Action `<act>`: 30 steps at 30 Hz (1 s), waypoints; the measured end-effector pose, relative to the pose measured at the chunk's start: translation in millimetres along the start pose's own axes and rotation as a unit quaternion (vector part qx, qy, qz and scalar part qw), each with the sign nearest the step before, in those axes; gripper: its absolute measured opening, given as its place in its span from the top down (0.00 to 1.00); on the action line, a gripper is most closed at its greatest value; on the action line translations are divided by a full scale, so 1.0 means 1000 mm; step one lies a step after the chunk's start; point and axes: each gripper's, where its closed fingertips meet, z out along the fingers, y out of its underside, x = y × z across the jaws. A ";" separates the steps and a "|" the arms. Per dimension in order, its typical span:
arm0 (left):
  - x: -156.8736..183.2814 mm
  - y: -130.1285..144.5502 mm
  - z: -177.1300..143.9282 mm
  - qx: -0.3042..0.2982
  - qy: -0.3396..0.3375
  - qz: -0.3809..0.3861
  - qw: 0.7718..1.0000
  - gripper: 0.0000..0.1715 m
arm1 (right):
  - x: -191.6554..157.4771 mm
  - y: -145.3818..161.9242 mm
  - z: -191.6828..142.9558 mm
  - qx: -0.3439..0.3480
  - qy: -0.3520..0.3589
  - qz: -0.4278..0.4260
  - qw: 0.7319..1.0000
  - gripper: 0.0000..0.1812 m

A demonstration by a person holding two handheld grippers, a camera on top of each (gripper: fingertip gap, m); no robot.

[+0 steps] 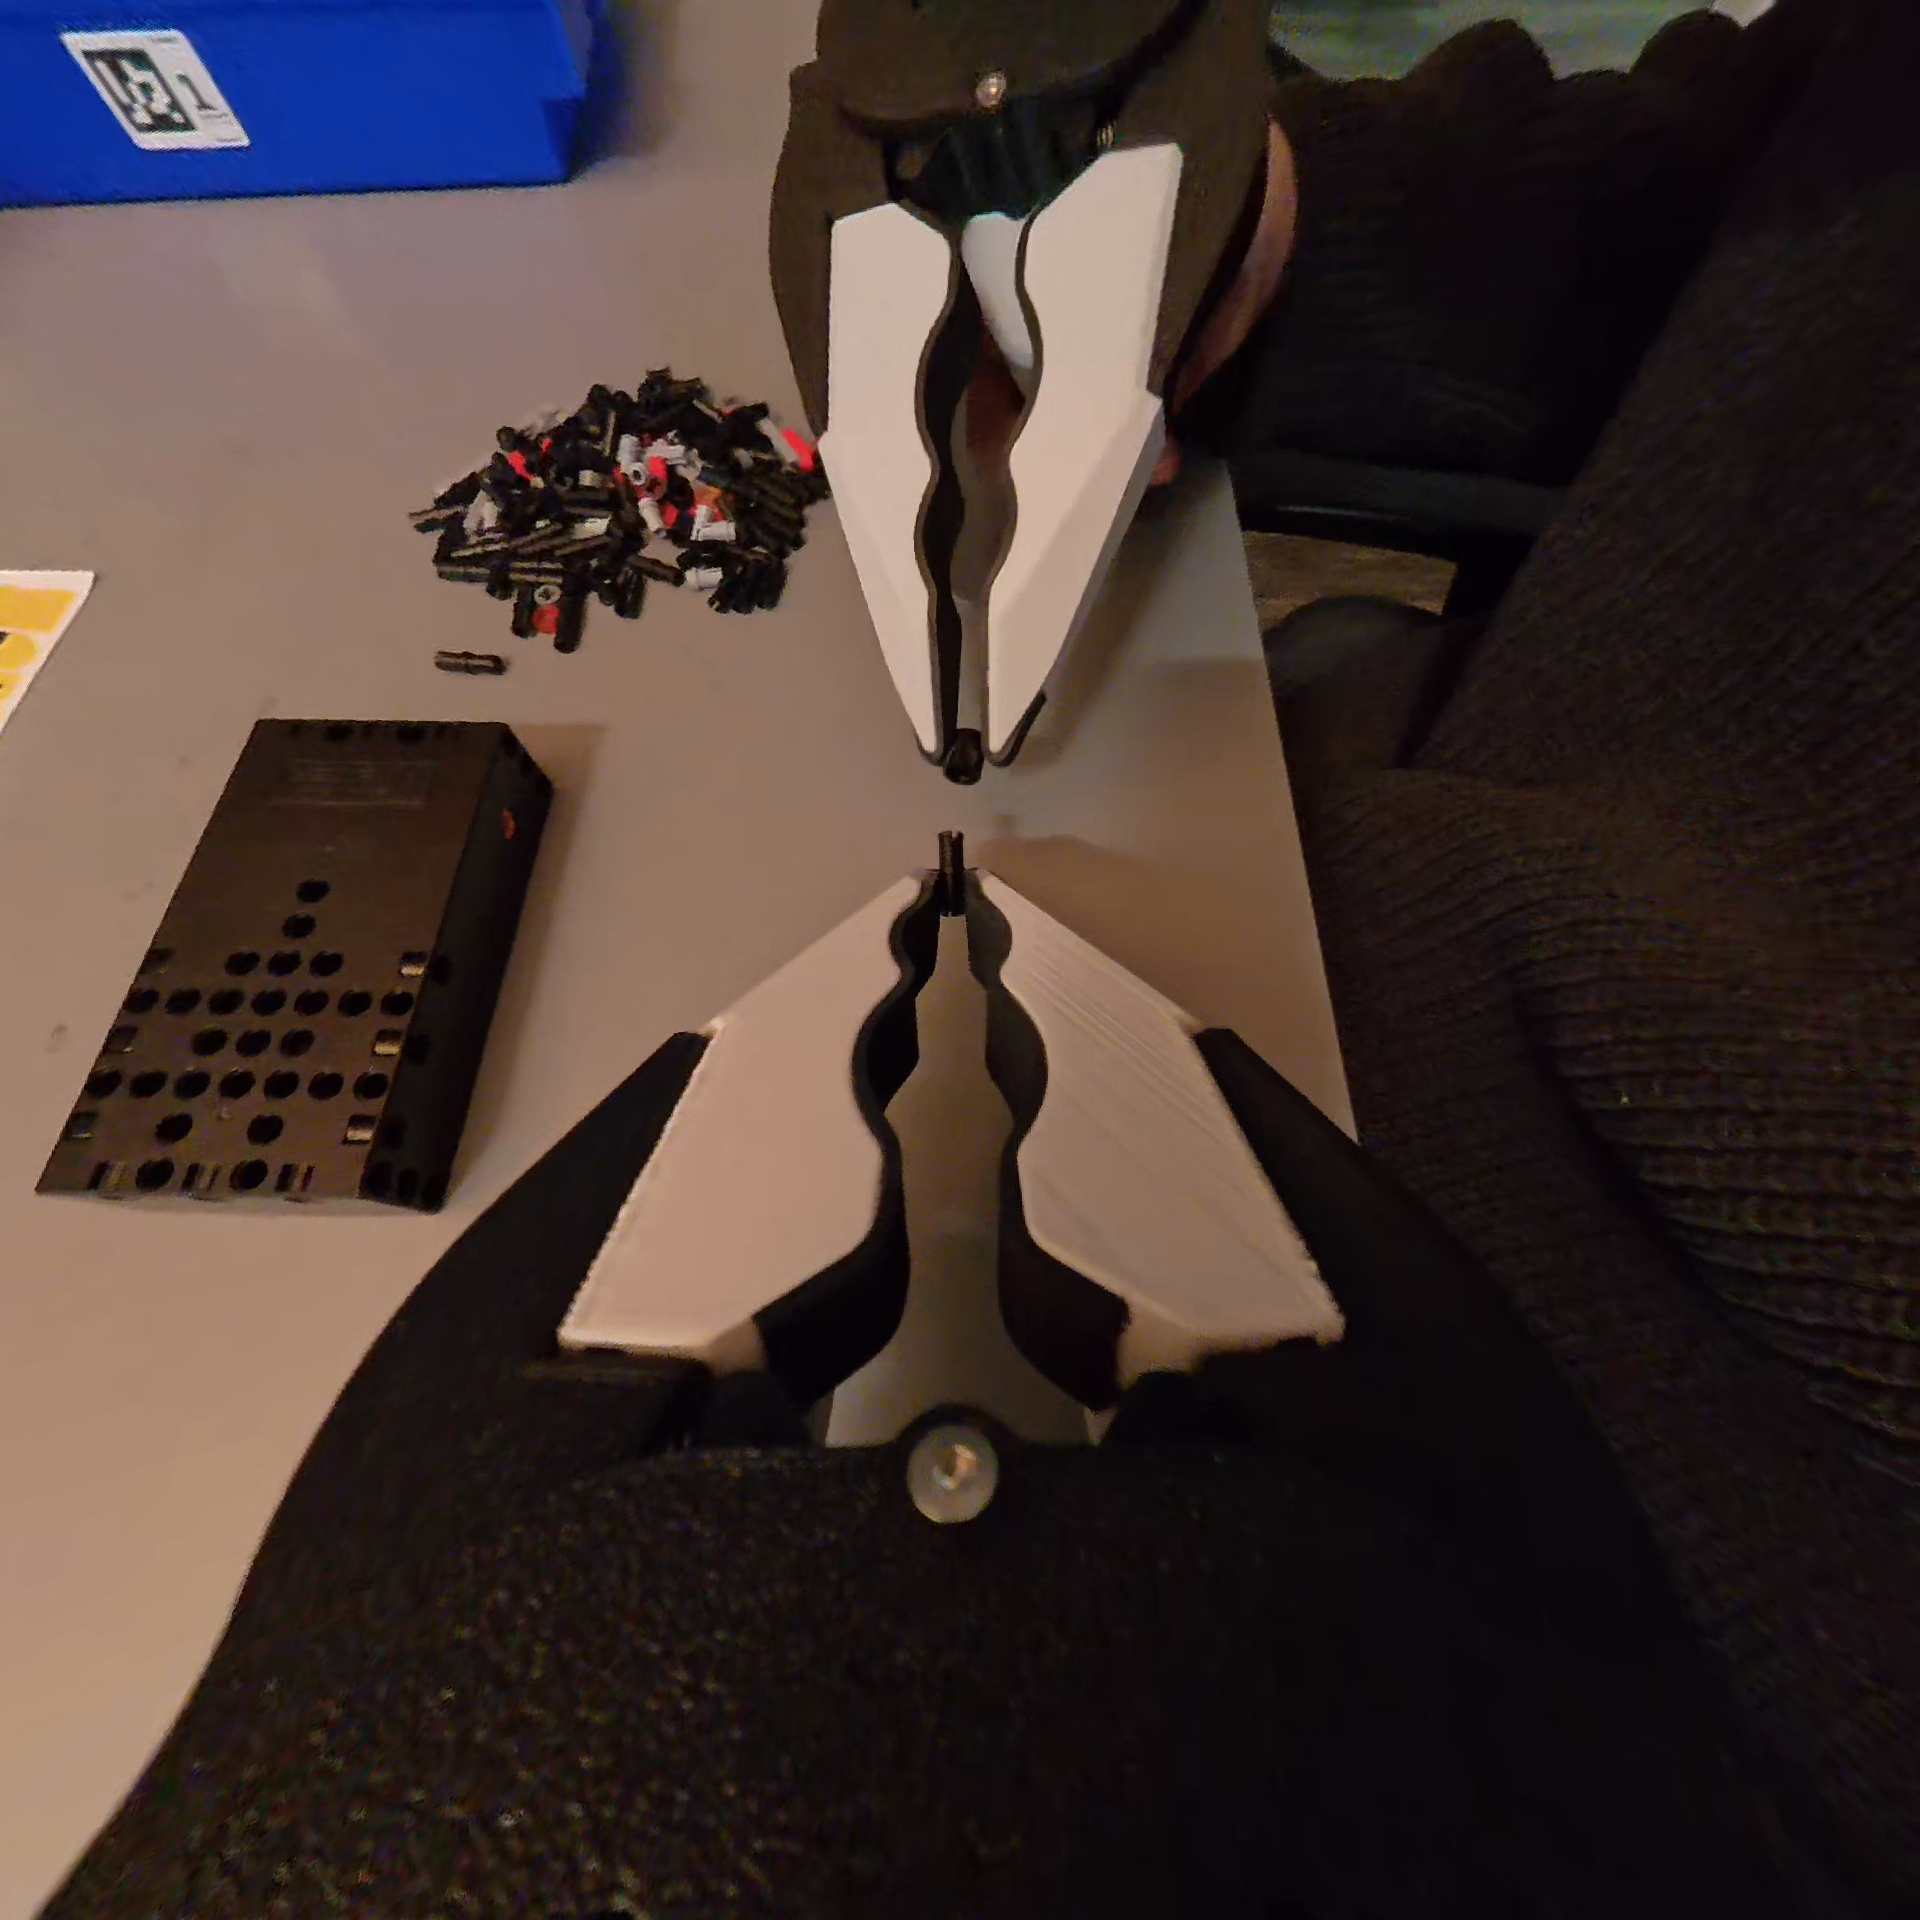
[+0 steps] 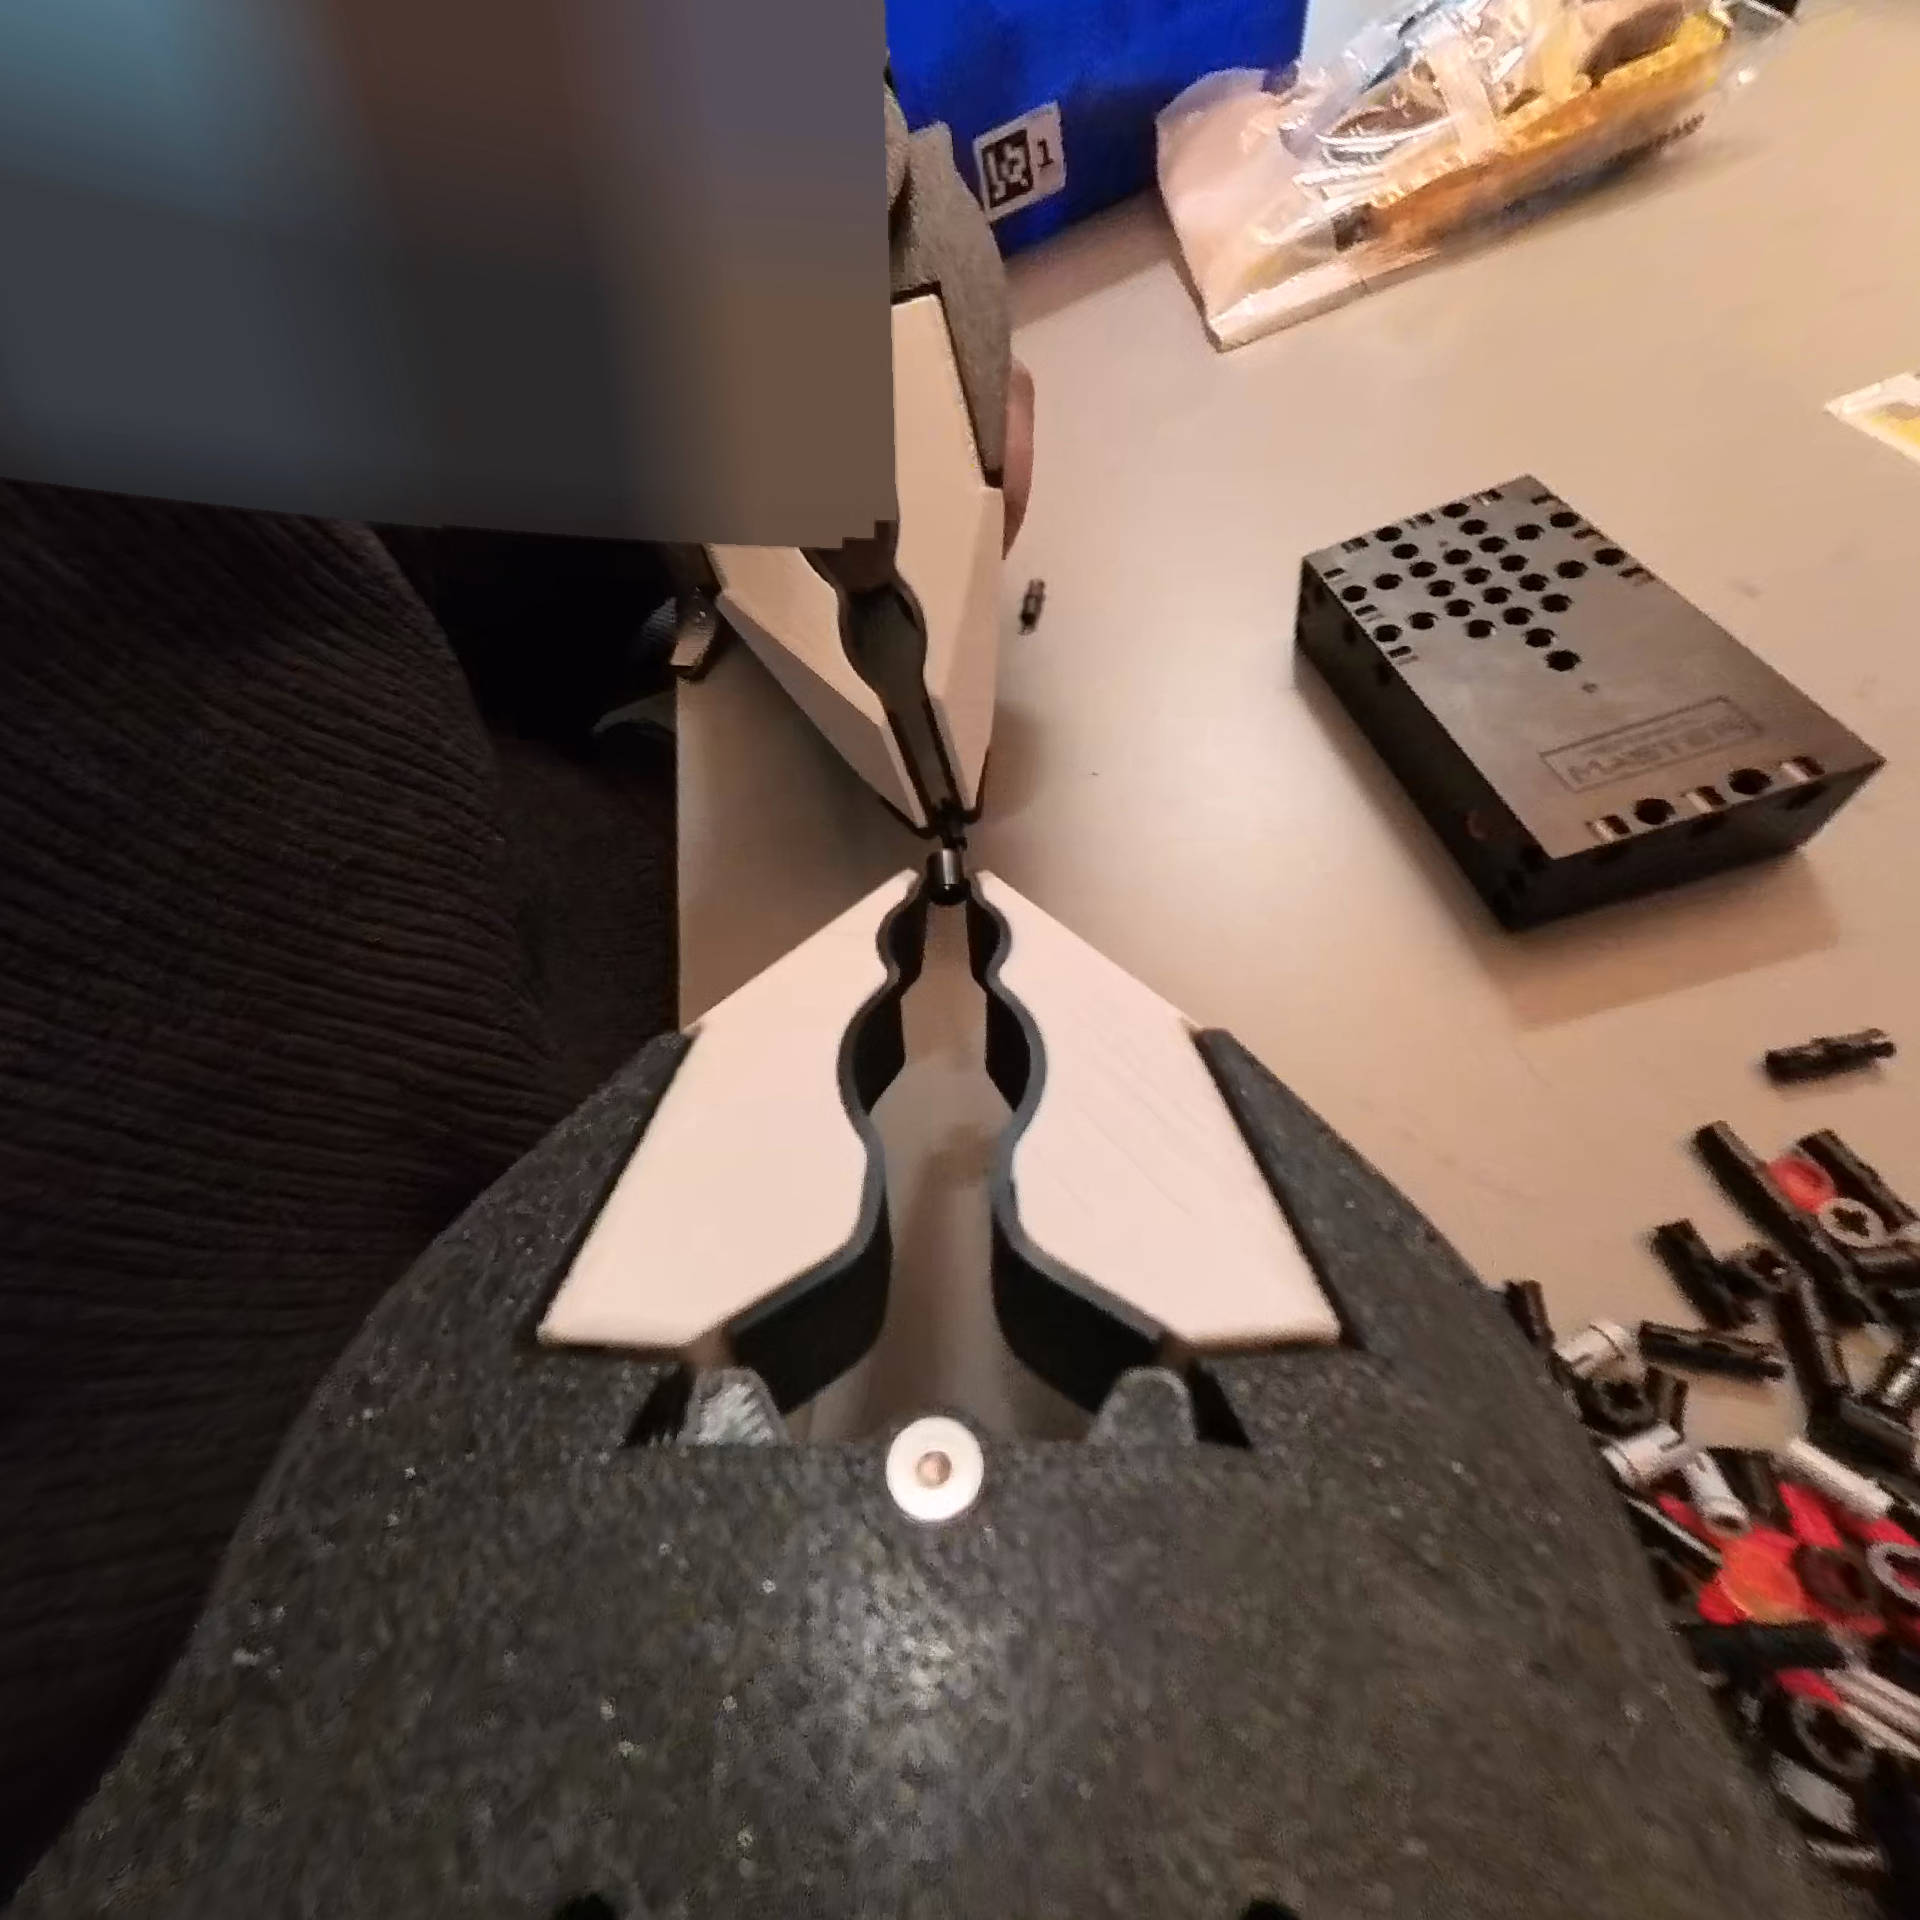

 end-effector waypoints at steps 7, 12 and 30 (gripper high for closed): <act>0.006 -0.001 0.002 -0.002 0.013 0.013 1.000 0.98 | -0.004 0.006 0.004 -0.022 -0.005 -0.014 1.000 0.96; 0.007 0.000 0.004 -0.007 0.015 0.014 1.000 0.98 | -0.005 0.008 0.007 -0.033 -0.003 -0.022 0.999 0.96; 0.011 0.002 0.005 -0.015 0.025 0.020 0.999 0.98 | -0.007 0.013 0.011 -0.051 -0.015 -0.017 0.998 0.96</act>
